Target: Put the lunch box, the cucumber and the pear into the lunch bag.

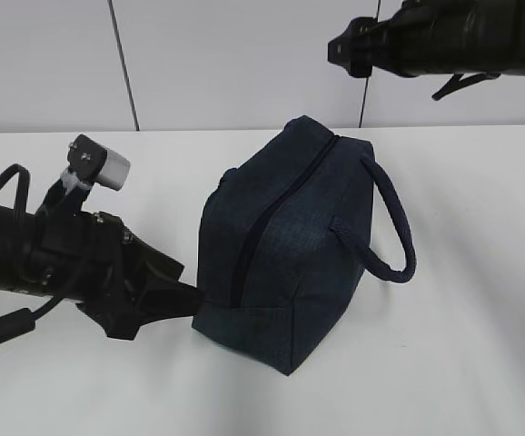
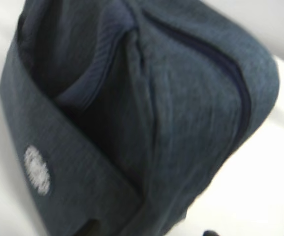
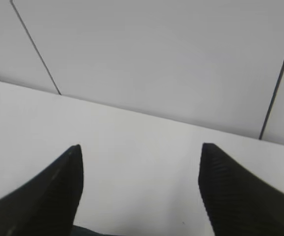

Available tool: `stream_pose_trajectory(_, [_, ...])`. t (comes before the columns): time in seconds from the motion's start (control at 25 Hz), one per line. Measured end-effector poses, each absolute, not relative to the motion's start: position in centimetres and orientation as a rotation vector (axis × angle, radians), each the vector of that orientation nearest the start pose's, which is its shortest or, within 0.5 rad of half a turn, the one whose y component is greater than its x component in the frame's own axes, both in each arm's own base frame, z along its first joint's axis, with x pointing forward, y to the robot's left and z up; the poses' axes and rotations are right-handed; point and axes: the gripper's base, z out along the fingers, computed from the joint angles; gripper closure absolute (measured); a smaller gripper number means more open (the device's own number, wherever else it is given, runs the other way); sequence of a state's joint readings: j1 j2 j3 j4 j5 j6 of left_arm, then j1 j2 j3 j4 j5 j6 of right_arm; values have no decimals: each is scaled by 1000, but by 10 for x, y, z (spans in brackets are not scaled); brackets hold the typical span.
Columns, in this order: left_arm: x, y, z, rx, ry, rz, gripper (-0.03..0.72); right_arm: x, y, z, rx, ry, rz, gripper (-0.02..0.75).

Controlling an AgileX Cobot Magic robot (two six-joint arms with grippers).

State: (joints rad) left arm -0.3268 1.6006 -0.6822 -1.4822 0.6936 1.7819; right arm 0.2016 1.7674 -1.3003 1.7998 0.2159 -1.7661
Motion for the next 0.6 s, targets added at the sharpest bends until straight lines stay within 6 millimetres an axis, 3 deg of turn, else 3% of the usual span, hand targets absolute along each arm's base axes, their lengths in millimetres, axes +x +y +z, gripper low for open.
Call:
stream_pose_trajectory(0.16, [235, -132, 196, 985, 2218, -717, 310, 382, 103, 313, -330, 1843, 426, 177])
stream_pose_trajectory(0.36, [220, -121, 229, 939, 2182, -628, 309, 344, 108, 313, -434, 1943, 562, 177])
stream_pose_trajectory(0.48, [212, -115, 241, 940, 2181, -575, 317, 322, 110, 305, -525, 2146, 648, 177])
stream_pose_trajectory(0.6, [203, -107, 246, 918, 2232, -501, 324, 302, 98, 292, -507, 2418, 549, 202])
